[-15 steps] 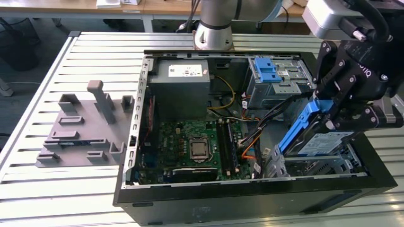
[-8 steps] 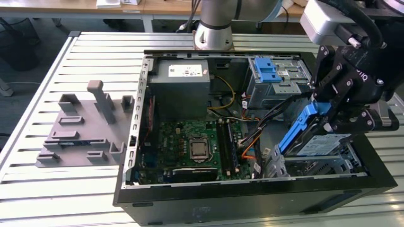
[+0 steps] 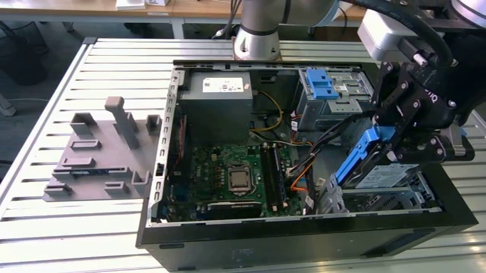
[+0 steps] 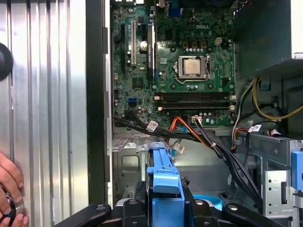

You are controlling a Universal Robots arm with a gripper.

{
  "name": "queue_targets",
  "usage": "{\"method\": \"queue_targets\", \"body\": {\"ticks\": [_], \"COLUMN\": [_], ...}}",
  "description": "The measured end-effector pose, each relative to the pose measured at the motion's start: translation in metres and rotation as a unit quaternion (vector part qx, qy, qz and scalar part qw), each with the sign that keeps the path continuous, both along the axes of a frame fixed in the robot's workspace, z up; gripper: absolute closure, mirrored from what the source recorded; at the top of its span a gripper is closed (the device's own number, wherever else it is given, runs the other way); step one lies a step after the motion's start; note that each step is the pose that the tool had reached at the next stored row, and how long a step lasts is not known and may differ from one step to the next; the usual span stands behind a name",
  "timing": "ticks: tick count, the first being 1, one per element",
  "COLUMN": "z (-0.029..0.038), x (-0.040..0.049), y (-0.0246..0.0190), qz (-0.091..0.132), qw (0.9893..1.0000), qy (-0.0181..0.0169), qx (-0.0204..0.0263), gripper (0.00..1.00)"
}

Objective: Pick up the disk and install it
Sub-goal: 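Insert the disk into the insertion slot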

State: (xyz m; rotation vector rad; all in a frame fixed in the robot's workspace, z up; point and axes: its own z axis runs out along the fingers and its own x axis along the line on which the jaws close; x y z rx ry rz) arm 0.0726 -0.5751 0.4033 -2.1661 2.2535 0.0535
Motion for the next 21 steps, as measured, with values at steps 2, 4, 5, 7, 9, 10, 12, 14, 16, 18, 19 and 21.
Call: {"method": "queue_targets", "body": {"ticks": [2,4,5,7,9,10,12,14,16,18,19,21], "z": [-0.0014,-0.0029,-0.0036,-0.0050,-0.0065,-0.0072,-0.0086,-0.0100,-0.0115,-0.0130,-0.0138,-0.0152], "x": [0.0000,0.0000,0.0000,0.0000,0.0000,0.0000,0.0000,0.0000,0.0000,0.0000,0.0000,0.0000], "y": [0.0000,0.0000,0.0000,0.0000,0.0000,0.0000,-0.0001,-0.0001,-0.0001,-0.0001,-0.0001,-0.0001], "qz": [0.000,0.000,0.000,0.000,0.000,0.000,0.000,0.000,0.000,0.000,0.000,0.000], "qw": [1.0000,1.0000,1.0000,1.0000,1.0000,1.0000,1.0000,1.0000,1.0000,1.0000,1.0000,1.0000], "qy": [0.0000,0.0000,0.0000,0.0000,0.0000,0.0000,0.0000,0.0000,0.0000,0.0000,0.0000,0.0000], "qx": [0.0000,0.0001,0.0000,0.0000,0.0000,0.0000,0.0000,0.0000,0.0000,0.0000,0.0000,0.0000], "gripper": [0.63,0.63,0.63,0.63,0.63,0.63,0.63,0.63,0.63,0.63,0.63,0.63]}}
